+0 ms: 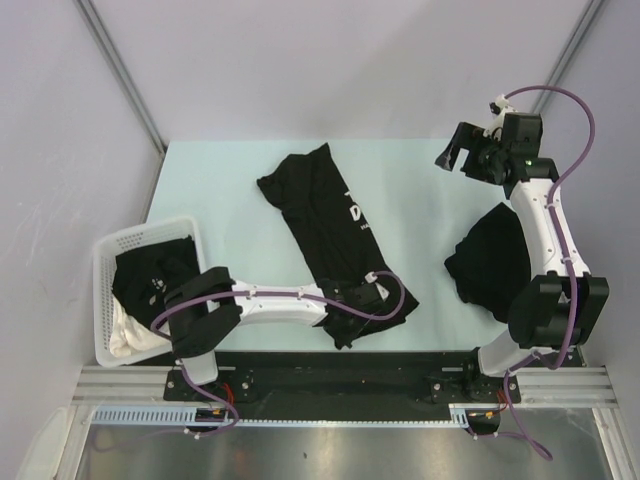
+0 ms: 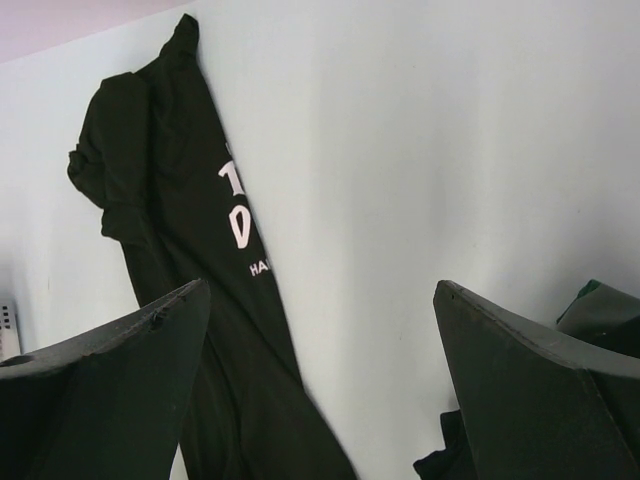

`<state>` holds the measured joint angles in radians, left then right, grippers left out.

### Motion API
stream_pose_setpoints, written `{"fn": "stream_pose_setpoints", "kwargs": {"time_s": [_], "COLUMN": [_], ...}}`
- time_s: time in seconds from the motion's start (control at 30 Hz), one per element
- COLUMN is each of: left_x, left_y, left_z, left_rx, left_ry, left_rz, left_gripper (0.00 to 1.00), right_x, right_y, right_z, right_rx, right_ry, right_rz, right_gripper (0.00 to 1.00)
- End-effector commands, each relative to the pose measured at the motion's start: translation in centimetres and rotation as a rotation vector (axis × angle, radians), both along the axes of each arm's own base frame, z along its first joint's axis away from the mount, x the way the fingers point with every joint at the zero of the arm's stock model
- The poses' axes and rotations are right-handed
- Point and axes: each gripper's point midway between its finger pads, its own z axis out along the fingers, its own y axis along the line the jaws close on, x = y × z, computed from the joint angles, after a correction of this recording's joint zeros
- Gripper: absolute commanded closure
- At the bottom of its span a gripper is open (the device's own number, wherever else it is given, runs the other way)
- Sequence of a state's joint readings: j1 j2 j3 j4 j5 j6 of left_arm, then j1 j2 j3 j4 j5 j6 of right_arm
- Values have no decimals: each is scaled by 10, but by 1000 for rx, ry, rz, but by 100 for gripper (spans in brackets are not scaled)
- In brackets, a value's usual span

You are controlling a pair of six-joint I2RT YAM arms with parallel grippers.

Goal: Fold and stack the t-shirts
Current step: Fold the tshirt

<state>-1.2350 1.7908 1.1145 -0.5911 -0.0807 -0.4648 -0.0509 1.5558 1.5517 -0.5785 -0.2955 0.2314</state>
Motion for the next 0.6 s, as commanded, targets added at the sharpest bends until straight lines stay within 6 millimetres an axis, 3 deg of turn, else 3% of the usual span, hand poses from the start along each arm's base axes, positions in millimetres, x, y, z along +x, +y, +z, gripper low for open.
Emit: {"fn": "stream_pose_setpoints", "kwargs": {"time_s": [0.0,0.3,0.57], "left_x": [-35,-51,-55], "left_y": [61,116,152], "left_z": [-3,4,9], "left_rx": [186,308,419], "left_ry": [110,128,109], "left_rz": [45,123,188], "left_gripper": [100,100,100], "right_x": [10,17,17], "right_y": [1,11,15], "right_z": [-4,-13,-16], "right_rx": [14,40,44], "right_ry": [-10,3,7], "right_rz": [9,34,48], "right_gripper": [0,0,0]}}
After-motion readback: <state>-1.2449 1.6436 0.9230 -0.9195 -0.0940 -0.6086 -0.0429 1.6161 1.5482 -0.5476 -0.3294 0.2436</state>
